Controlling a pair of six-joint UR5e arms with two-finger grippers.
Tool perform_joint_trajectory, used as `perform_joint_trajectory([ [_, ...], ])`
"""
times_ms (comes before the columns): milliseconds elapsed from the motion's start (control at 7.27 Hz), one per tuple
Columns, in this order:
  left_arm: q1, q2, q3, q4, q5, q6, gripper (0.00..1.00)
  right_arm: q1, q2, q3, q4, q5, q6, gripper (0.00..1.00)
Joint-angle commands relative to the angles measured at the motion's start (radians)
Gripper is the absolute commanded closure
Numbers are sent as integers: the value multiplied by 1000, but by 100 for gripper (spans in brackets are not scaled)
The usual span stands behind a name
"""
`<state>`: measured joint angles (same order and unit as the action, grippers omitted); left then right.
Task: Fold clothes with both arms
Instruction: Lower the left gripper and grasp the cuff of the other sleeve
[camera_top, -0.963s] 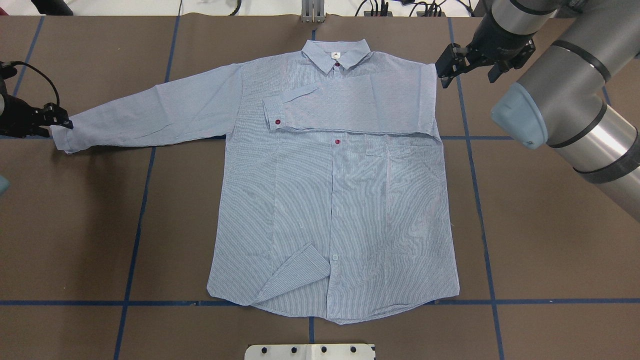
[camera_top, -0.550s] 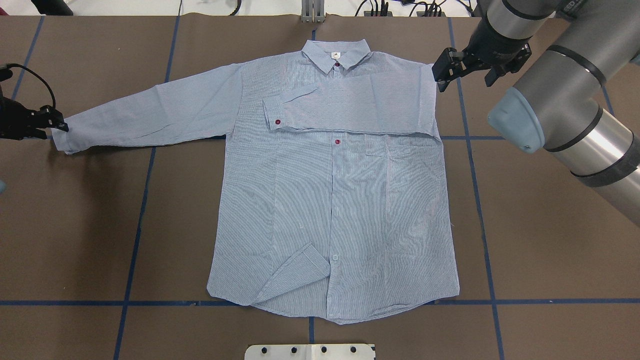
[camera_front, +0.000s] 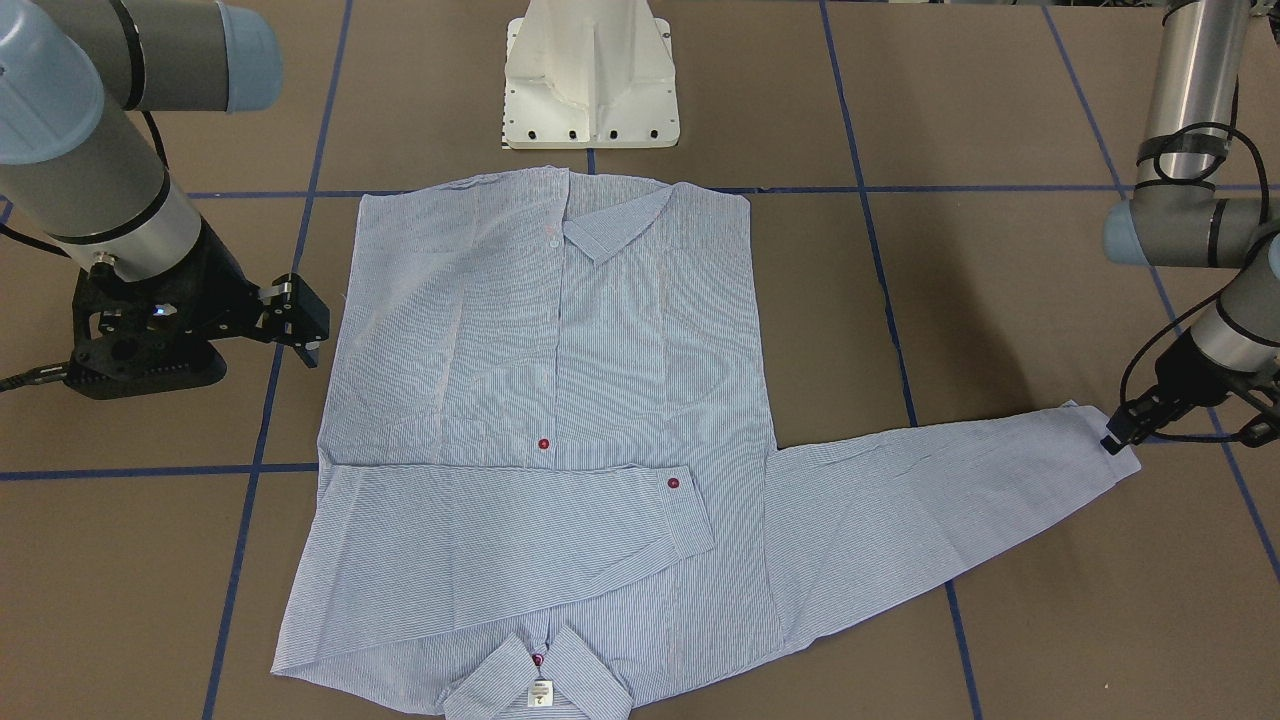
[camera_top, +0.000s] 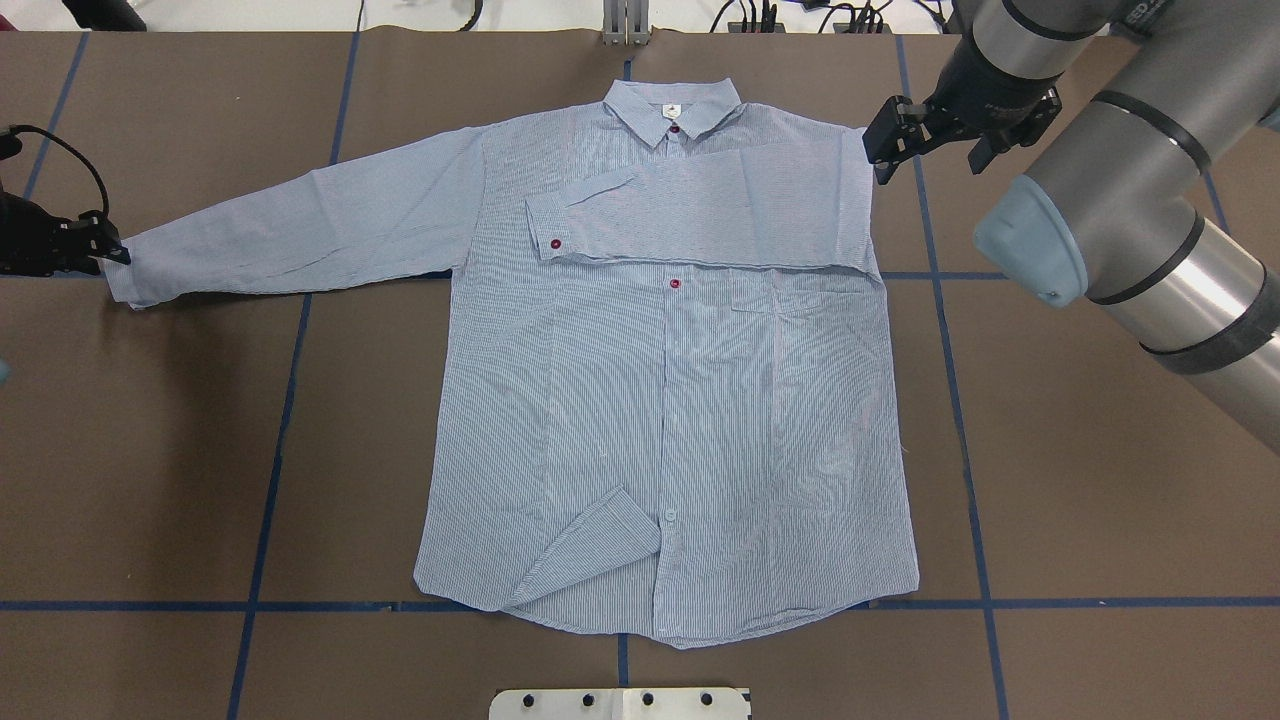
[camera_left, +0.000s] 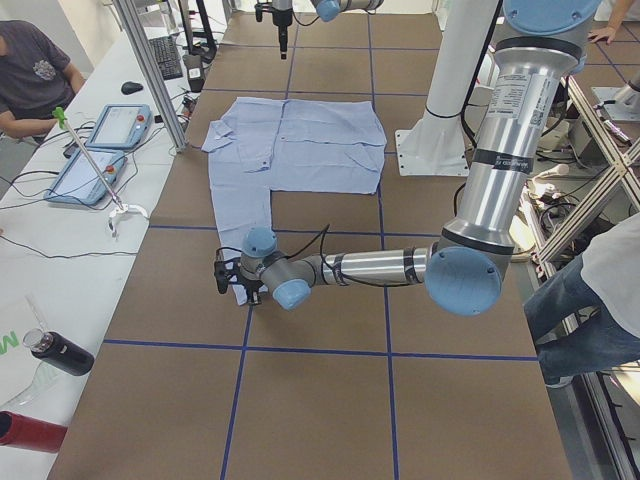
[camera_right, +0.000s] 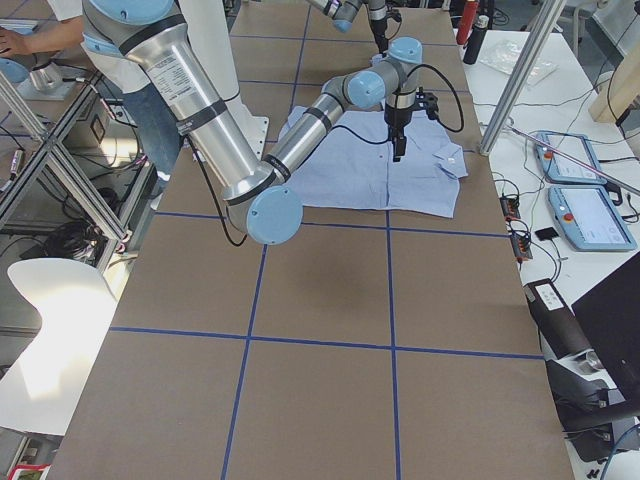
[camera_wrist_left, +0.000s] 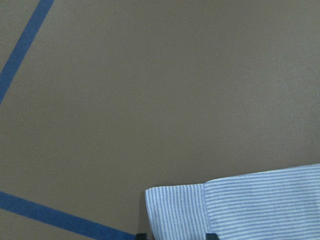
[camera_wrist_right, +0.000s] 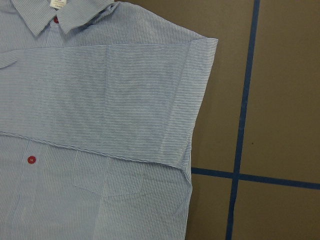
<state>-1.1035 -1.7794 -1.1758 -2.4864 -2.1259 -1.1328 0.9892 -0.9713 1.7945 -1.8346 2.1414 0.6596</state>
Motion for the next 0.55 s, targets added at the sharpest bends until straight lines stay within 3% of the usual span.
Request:
perform_joint_trajectory([
  [0, -1, 0, -1, 1, -3, -4, 72, 0, -1, 0, 2, 0, 0, 0],
  [275, -4, 0, -4, 4, -6, -5, 100, 0, -1, 0, 0, 0, 0, 0],
  [413, -16, -2, -13, 11, -8, -5, 100, 0, -1, 0, 0, 2, 0, 0],
])
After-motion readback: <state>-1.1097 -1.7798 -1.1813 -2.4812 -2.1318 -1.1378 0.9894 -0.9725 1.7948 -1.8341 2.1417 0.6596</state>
